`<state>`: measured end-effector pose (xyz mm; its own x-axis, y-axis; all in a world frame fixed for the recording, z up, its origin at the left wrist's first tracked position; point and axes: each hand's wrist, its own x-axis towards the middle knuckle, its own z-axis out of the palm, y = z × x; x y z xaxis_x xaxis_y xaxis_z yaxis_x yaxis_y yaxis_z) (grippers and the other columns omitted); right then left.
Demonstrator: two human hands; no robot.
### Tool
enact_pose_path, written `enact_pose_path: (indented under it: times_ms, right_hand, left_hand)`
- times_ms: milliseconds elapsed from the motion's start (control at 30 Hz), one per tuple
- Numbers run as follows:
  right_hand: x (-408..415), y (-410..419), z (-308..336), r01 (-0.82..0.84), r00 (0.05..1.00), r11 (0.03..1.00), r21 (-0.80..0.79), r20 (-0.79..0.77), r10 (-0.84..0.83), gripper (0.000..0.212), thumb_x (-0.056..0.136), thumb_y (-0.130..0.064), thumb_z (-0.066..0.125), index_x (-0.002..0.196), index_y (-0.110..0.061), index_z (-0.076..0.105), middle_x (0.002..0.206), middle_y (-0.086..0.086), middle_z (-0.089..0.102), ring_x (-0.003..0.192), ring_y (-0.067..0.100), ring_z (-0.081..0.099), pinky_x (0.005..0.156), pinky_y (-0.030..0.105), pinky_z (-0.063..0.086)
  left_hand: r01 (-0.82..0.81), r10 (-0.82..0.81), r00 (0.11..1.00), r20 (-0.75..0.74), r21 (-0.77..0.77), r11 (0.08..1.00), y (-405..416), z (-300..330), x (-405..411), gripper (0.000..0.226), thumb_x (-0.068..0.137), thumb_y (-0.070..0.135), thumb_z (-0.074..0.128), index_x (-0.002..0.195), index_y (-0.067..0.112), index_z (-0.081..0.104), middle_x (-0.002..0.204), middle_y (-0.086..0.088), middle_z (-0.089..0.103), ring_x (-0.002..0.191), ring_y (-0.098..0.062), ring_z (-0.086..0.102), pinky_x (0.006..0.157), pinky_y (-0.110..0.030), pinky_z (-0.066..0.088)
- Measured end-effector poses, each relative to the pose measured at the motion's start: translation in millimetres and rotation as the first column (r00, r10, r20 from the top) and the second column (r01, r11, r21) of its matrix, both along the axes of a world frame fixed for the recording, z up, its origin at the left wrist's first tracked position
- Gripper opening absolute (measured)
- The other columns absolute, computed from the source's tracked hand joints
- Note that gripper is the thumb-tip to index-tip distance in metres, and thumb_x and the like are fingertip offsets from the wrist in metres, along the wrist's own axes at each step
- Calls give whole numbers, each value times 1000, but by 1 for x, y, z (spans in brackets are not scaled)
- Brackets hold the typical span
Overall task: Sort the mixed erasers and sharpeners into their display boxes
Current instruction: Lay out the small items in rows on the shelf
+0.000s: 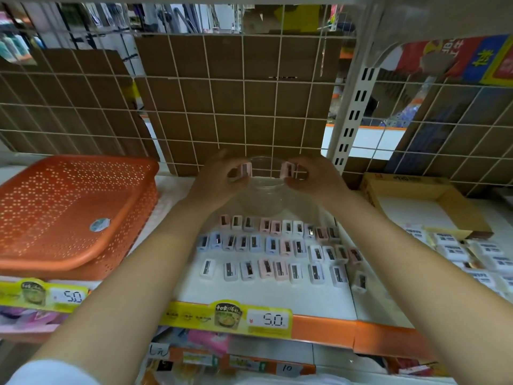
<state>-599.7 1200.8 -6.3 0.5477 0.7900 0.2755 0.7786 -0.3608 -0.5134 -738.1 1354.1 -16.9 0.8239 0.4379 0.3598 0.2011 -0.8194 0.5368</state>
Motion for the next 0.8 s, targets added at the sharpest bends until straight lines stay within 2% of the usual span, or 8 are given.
enact_pose_path:
  times_ms: [133, 200, 300, 400, 500, 600, 700, 800]
  right_hand:
    - [3, 15, -4, -17, 999, 997, -70, -48, 13, 16, 87, -21, 61, 102, -15, 65, 103, 1, 66, 89, 8, 58, 78, 19, 38]
    - [6, 17, -5, -2, 999, 995, -99, -49, -3, 18, 88, -25, 60, 104, -17, 65, 103, 0, 67, 85, 6, 55, 77, 19, 38]
    - [10, 11, -5, 18, 997, 997, -69, -78, -23, 23, 86, -28, 61, 106, -18, 65, 102, -1, 67, 91, 10, 61, 77, 21, 41]
    - [7, -4, -2, 12, 996, 998, -64, -86, -17, 34, 86, -28, 62, 118, -19, 60, 111, 0, 65, 98, 12, 59, 82, 25, 42]
    - [-2, -20, 2, 34, 997, 997, -69, -64, -38, 34, 88, -27, 60, 120, -18, 59, 103, -5, 59, 88, 6, 51, 76, 21, 36]
    - [-6, -42, -4, 68, 994, 991, -117, -76, -77, 30, 88, -19, 59, 118, -15, 59, 91, -8, 50, 71, -2, 44, 61, 12, 32]
    - [-1, -69, -18, 55, 978, 959, -277, -180, -108, 30, 84, -20, 64, 114, -23, 60, 101, -5, 58, 77, 7, 54, 60, 13, 39]
    - [6, -85, -29, 56, 951, 914, -402, -257, -171, 39, 81, -21, 69, 119, -25, 59, 106, -3, 60, 80, 8, 57, 57, 8, 38]
  left_hand:
    - [-16, 10, 993, -120, -50, 999, 5, -3, 18, 39, 88, 27, 60, 126, 23, 54, 124, -10, 50, 113, -25, 50, 95, -37, 41]
    - [-4, -12, 988, -151, -99, 995, 5, -3, 19, 39, 88, 27, 60, 126, 24, 54, 123, -10, 52, 111, -25, 51, 95, -39, 41]
    - [-18, 1, 994, -108, -162, 987, 5, -2, 14, 41, 86, 27, 62, 126, 24, 53, 126, -8, 53, 113, -24, 51, 97, -42, 41]
    - [-33, 25, 999, -46, -188, 982, 1, -5, 1, 40, 89, 24, 58, 129, 25, 51, 126, -2, 52, 112, -17, 49, 94, -33, 40]
    - [-23, 17, 999, -29, -212, 977, -4, -16, -16, 40, 89, 19, 57, 129, 20, 51, 117, 3, 52, 108, -12, 49, 86, -23, 37]
    - [-85, 61, 991, -120, -206, 975, -3, -31, -31, 40, 88, 19, 59, 127, 16, 51, 115, 3, 53, 99, -10, 51, 82, -20, 36]
    - [-104, 45, 964, -260, -217, 971, -1, -43, -42, 41, 88, 18, 60, 128, 15, 50, 114, 0, 55, 85, -6, 51, 71, -14, 41]
    - [-92, 29, 959, -282, -213, 973, 0, -50, -46, 42, 87, 16, 62, 127, 13, 52, 118, -4, 55, 82, -7, 53, 61, -7, 40]
